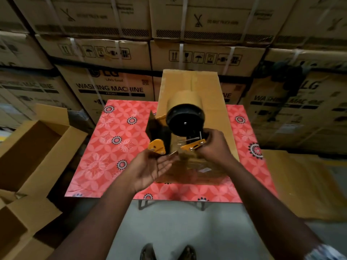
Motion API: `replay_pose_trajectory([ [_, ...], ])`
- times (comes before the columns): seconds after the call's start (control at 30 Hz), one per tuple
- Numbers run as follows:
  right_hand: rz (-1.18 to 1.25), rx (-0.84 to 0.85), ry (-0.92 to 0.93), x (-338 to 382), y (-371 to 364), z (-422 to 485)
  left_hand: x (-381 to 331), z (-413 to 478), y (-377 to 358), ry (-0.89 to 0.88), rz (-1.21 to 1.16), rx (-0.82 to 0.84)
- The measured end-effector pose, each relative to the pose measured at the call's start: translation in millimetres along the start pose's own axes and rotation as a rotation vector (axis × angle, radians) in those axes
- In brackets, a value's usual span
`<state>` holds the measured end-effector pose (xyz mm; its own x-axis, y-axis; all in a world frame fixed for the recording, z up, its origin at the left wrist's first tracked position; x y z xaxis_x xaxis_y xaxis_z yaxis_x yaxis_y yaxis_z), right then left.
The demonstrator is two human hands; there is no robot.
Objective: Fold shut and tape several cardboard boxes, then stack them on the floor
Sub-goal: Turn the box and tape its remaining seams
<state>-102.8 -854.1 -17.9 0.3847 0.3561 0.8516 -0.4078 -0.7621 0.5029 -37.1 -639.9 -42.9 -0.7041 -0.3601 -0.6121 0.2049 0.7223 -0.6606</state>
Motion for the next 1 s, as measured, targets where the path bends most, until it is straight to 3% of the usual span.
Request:
replay_pose_trajectory([
  [0.1,-0.082,0.013,-0.012,-0.2,-12.6,2.4,-7.2,-9.3,3.2,0.015,-0.165,-0.047],
  [0.23,-0.074,0.073,-0.048,3.1,-21.4,3.4,-8.6,-10.2,18.5,-0.035,-0.214,-0.105],
  [0.4,-0.069,0.098,-0.041,8.1,-22.5,1.5,-18.4,-16.3,33.6,-0.067,-0.247,0.064],
  [0.63,-0.285,-0.005,0.05,4.0,-28.3,8.4,-25.8,-11.5,45.2,-0.105,0.074,-0.161],
  [1.0,-0.432,-0.066,0.145,5.5,-29.9,-2.1,-29.4,-0.8,48.6,-0.396,0.616,-0.239],
])
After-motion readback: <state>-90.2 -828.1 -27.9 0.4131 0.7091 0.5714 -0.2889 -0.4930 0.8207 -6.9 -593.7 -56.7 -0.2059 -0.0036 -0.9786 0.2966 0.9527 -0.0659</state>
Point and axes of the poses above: each hand's wrist, its own z-axis towards the middle knuckle, its own y-axis out of the back of the hand, x = y × z, the point moved 2 cm from there along z, towards the middle knuckle, and after that the axes turned 15 degrees about -y, right-handed, at the moved point
